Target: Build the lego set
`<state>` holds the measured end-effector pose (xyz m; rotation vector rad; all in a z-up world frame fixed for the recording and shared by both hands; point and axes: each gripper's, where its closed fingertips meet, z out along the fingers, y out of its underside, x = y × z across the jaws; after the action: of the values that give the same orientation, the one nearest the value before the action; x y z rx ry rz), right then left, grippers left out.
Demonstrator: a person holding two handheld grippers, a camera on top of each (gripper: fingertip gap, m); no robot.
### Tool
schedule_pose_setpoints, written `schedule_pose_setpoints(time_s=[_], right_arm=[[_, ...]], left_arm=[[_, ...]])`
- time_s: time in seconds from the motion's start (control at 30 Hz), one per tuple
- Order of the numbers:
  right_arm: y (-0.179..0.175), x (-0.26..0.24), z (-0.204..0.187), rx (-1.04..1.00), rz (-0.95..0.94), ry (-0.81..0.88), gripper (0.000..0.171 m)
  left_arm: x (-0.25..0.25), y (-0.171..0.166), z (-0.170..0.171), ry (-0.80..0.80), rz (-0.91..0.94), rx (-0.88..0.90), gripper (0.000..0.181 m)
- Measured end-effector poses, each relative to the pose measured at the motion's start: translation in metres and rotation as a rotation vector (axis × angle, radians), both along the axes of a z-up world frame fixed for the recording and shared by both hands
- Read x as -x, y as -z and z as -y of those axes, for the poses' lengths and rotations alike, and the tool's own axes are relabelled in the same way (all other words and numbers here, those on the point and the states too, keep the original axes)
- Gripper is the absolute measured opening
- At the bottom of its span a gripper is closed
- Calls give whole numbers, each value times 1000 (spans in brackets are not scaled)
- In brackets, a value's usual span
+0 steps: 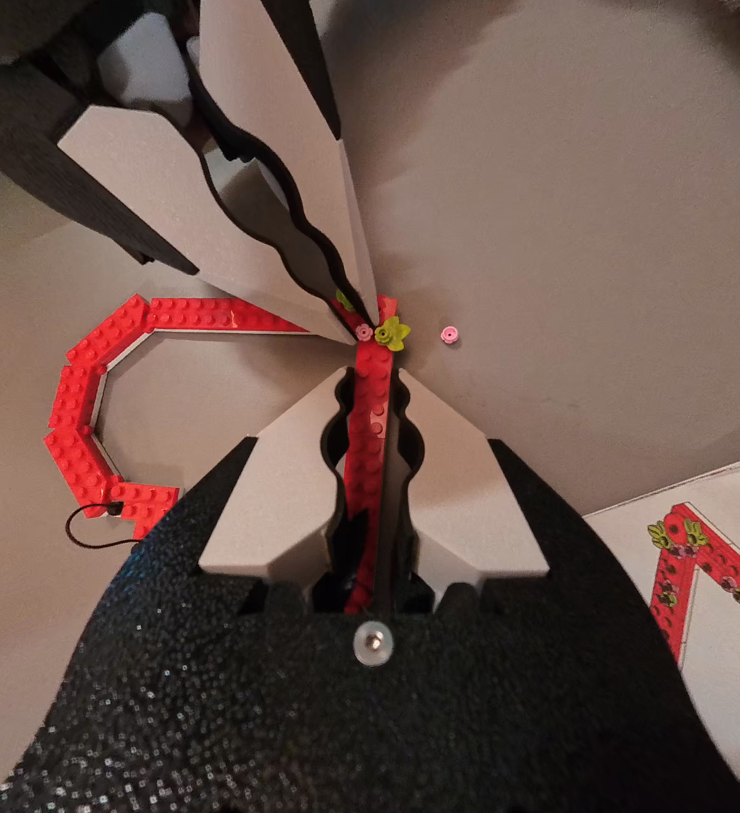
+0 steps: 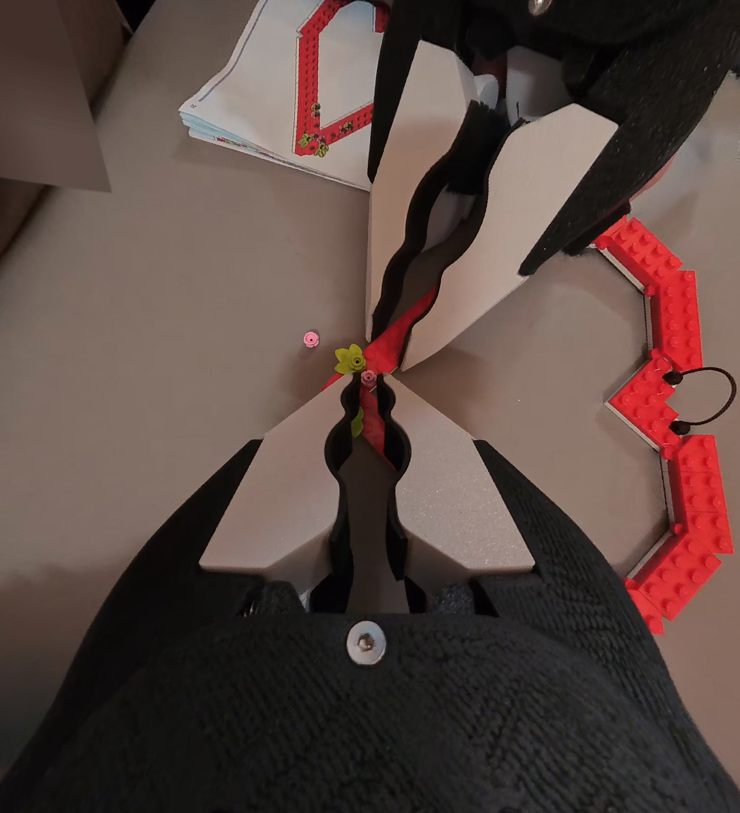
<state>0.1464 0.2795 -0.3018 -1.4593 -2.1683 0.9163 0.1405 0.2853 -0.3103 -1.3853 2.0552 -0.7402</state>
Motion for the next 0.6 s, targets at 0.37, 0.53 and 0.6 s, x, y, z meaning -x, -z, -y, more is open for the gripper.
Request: schedule_pose_setpoints(time_s=[0.37,0.53,0.6], right_arm=[[1,0,1,31,-2,2,7],[1,0,2,38,2,-2,8],[1,0,2,38,3,-2,9]], left_arm=[[0,0,0,6,0,-9,14],[0,1,0,7,-3,-13,14],[0,1,0,7,-3,-14,14]])
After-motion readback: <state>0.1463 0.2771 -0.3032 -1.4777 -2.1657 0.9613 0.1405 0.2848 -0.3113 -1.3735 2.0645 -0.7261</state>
